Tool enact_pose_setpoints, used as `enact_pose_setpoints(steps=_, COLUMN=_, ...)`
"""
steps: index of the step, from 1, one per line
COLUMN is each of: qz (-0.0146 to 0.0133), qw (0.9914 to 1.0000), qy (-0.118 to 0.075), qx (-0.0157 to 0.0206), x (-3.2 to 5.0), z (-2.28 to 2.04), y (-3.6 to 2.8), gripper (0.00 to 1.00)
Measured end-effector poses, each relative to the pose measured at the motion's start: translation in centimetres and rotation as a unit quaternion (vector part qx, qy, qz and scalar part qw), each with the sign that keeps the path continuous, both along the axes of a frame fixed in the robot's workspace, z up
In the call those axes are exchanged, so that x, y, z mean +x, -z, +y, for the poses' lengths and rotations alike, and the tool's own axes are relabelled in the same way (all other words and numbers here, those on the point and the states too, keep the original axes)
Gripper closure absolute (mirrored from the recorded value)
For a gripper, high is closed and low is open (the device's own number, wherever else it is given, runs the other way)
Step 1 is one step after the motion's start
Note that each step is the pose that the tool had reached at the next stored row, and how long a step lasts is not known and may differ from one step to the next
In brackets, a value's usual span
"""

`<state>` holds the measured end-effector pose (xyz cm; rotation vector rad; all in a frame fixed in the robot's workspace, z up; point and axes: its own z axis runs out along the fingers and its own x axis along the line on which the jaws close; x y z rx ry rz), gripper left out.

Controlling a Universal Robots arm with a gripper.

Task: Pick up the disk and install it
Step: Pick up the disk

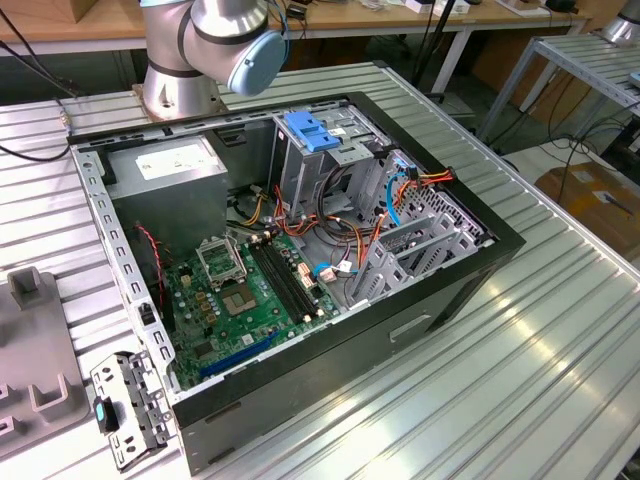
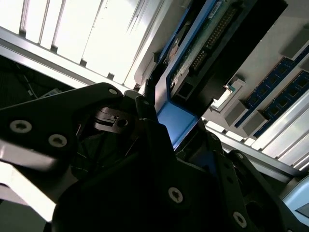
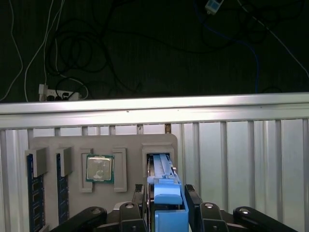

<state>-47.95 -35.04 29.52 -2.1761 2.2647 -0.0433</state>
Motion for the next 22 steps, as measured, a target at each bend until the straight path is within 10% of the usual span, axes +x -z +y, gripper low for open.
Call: enact_pose_setpoints(steps=22, qz=0.0001, qw=1.00000, qy=0.000, qx=0.0000, x=0.01, z=0.00, y=-0.05, gripper=0.63)
